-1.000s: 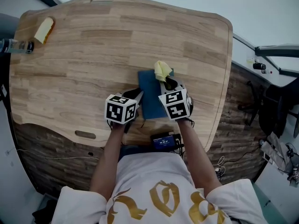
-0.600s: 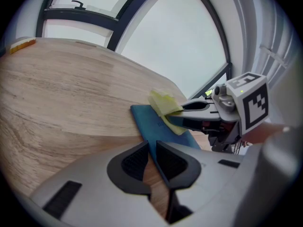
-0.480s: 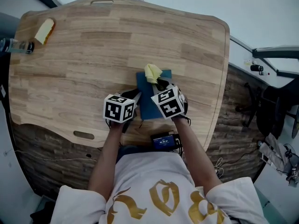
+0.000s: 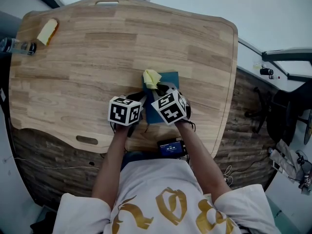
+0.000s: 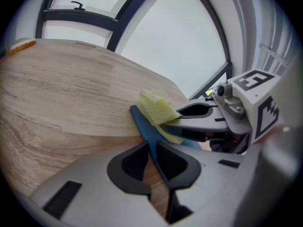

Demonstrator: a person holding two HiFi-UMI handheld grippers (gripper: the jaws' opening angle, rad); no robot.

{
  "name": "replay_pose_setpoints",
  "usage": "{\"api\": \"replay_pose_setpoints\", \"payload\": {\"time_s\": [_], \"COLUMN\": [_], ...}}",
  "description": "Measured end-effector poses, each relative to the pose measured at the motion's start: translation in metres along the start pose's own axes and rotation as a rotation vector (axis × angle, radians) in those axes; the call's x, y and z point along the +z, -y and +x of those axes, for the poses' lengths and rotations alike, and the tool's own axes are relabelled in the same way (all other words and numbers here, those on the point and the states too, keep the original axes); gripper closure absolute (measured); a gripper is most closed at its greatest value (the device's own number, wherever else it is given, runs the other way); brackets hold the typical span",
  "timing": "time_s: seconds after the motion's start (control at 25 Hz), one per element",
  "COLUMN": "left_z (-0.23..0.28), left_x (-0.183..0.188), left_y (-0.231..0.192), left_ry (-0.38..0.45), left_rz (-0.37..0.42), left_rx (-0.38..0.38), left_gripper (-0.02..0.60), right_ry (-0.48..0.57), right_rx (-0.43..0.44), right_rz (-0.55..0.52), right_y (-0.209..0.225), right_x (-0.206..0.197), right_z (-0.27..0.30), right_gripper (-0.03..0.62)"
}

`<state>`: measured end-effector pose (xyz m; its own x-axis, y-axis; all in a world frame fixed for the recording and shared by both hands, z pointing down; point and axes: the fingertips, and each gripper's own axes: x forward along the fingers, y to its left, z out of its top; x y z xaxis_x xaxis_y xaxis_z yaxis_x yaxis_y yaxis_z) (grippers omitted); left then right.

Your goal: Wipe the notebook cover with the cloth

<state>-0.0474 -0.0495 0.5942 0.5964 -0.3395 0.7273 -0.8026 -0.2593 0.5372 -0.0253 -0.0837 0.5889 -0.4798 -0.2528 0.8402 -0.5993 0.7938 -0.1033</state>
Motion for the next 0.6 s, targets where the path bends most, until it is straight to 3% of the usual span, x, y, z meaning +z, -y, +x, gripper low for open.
{"api": "replay_pose_setpoints", "payload": {"time_s": [0.6], "left_z": [0.0], "left_x": [0.0], "left_y": [0.0], "left_ry": [0.004], "left_rz": [0.004], "left_rx": [0.006], "left_gripper": [0.52], "right_ry": [-0.004], "right_rx": [0.014], "right_rz": [0.009], "right_y": [-0.021], "right_x": [-0.015], "right_z": [-0.007], "right_gripper": [0.556]}}
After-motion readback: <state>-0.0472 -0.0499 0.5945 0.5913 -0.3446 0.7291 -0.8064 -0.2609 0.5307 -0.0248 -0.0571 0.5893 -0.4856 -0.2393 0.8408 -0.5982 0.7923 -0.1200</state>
